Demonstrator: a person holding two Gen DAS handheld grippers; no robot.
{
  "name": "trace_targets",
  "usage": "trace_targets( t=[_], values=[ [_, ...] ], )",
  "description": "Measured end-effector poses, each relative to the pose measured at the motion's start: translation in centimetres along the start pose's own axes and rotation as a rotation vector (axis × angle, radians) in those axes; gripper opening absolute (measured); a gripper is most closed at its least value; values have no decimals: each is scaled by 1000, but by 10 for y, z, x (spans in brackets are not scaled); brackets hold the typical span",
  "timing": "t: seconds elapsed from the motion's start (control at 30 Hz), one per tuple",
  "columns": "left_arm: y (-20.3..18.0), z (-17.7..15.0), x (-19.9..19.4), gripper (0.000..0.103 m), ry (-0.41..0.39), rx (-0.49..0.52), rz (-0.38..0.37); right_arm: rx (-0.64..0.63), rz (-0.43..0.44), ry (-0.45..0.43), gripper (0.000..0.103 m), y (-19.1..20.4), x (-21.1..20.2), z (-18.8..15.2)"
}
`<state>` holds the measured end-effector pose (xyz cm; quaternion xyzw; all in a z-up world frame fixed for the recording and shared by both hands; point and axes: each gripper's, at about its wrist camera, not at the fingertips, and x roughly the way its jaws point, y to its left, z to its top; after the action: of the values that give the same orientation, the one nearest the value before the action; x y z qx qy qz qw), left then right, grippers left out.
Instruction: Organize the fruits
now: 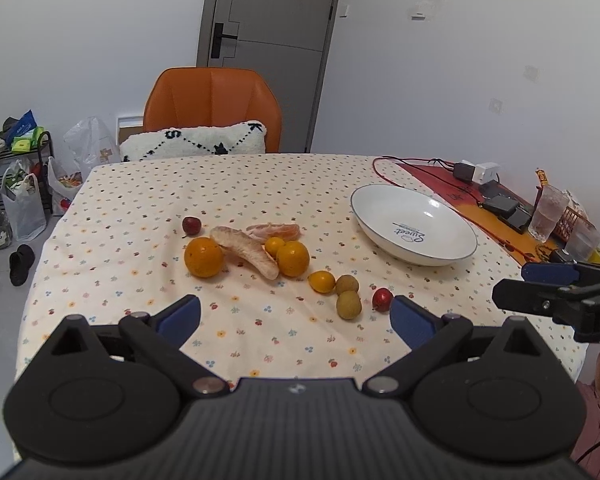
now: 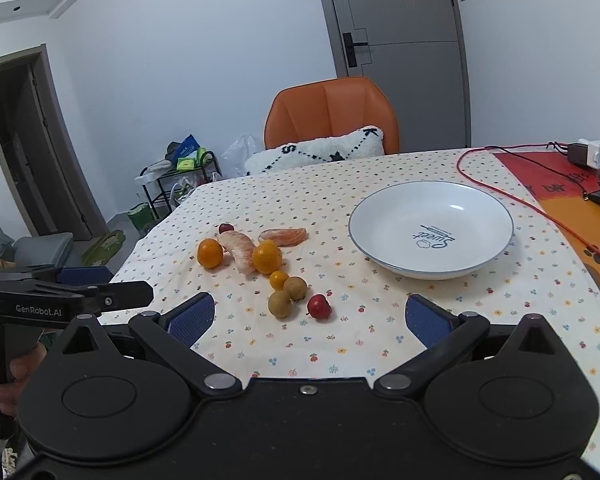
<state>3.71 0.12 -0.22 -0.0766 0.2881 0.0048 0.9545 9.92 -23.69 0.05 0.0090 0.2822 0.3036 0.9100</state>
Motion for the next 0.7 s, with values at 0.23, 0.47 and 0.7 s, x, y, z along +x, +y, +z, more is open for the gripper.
trace_targets(
  t=[0.23,0.47,0.7],
  values=[
    [0,1,18,97,5,-9,-24,37,35,4,103,-13,15,0],
    [-7,-1,39,85,24,7,-50,54,60,-1,102,-22,31,-5],
    [-8,-1,61,68,49,6,-65,77,84,17,84,-30,49,-10]
  ],
)
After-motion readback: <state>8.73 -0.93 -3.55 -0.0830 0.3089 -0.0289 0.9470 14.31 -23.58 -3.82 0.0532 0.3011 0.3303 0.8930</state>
